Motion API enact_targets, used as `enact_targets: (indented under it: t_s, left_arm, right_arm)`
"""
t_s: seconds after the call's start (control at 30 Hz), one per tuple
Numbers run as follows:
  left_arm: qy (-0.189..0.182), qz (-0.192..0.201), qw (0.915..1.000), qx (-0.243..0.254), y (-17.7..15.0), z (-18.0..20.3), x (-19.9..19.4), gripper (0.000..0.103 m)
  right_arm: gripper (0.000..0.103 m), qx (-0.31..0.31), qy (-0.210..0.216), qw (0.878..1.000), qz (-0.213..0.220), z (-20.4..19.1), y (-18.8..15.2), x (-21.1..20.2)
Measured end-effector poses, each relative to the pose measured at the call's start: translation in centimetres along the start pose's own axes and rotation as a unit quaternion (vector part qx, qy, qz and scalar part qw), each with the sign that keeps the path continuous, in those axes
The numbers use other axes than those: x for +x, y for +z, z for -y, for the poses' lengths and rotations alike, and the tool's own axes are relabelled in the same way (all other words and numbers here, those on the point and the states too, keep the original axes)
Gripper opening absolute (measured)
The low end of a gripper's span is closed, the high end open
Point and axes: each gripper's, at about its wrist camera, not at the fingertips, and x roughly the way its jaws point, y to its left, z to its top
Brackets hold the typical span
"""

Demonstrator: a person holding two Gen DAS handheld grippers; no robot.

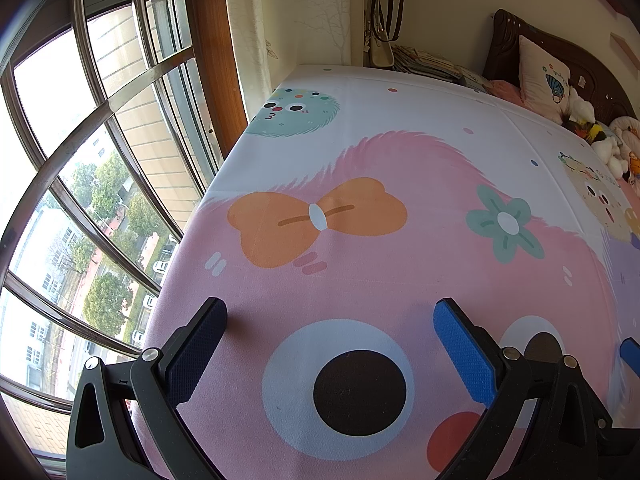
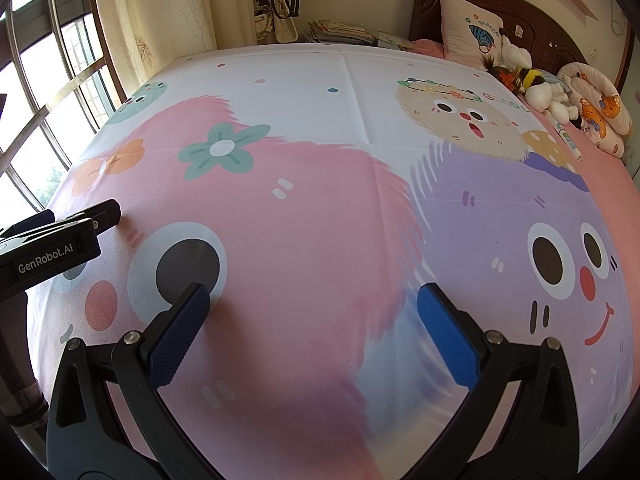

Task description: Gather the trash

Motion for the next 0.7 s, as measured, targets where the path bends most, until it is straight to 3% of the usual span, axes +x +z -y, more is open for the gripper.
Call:
enact_targets:
  t_s: [0.7]
  left_arm:
    - [0.000, 0.000, 1.0000, 0.000, -0.02, 0.01, -0.03, 0.102]
  right_arm:
    - [0.103, 0.000, 0.000, 1.000, 0.000, 0.00, 0.32, -0.13]
